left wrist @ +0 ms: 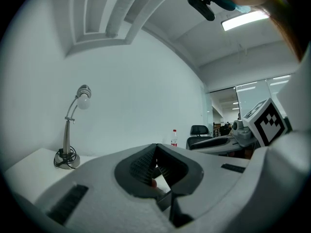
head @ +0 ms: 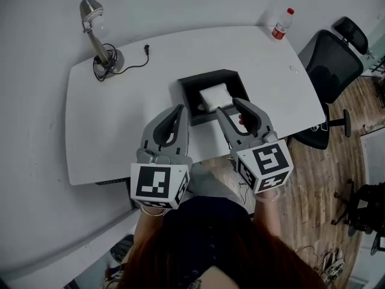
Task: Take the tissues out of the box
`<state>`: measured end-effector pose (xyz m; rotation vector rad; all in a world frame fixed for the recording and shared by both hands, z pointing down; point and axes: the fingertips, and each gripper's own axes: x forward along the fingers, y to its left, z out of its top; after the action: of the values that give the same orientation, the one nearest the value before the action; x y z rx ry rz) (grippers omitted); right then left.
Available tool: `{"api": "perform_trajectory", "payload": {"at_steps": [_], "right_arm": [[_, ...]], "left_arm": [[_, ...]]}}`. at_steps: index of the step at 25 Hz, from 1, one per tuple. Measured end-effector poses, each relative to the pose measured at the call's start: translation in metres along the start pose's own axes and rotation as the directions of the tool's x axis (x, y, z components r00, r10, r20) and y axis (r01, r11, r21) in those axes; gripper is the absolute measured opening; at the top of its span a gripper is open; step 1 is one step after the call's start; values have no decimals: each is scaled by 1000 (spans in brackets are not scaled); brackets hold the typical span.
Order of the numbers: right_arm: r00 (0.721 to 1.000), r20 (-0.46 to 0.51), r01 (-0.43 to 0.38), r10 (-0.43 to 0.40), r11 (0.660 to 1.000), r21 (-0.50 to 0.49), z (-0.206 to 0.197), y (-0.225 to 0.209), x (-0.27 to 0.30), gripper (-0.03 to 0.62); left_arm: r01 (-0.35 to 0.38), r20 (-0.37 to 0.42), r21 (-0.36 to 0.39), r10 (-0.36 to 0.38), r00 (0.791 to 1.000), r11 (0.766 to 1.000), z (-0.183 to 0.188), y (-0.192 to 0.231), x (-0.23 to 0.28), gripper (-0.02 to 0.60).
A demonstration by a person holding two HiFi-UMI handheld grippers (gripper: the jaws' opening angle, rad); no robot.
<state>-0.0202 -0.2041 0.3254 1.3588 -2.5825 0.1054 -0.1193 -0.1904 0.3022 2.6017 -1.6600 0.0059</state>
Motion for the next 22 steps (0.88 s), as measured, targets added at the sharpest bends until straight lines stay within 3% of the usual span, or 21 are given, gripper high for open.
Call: {"api": "perform_trajectory", "payload": {"at_steps": [14, 22], "right_arm": [[986, -162, -37, 34, 999, -14, -22, -21, 56, 247], [946, -319, -68, 55, 997, -29, -54, -23, 78, 292]], "left_arm": [[13, -40, -15, -14, 999, 1000, -8, 26, 52, 21], [24, -57, -28, -25, 998, 999, -13, 36, 72, 21]]}}
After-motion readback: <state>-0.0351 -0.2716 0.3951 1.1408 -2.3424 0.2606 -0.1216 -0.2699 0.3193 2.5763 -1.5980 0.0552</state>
